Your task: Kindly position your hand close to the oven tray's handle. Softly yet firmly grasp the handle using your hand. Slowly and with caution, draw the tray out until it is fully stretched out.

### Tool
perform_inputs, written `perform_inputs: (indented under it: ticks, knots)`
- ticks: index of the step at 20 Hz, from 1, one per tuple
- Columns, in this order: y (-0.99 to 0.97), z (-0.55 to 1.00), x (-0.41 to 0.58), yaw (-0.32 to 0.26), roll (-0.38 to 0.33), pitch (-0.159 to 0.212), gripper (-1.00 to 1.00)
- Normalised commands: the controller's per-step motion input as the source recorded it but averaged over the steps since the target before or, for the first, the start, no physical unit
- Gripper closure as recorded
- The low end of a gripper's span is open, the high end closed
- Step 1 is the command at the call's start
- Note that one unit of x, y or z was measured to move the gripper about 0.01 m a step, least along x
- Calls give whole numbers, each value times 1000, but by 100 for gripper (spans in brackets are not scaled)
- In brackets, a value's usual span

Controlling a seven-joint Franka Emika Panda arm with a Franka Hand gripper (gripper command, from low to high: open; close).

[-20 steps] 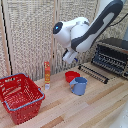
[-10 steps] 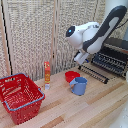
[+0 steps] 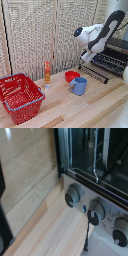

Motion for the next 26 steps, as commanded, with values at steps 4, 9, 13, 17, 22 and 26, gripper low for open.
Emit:
perform_inputs:
  ticks: [4, 9, 13, 17, 22, 26]
  knots:
    - [-466, -6, 306, -213, -98, -13, -100]
    - [-646, -30, 130, -96, -86, -17, -100]
    - [-644, -21, 0, -2, -50, -52, -100]
    - [-474, -105, 0, 0, -34, -28, -100]
    - [-364, -168, 0, 0, -28, -3, -100]
    - [-123, -41, 1, 0, 0, 0, -100]
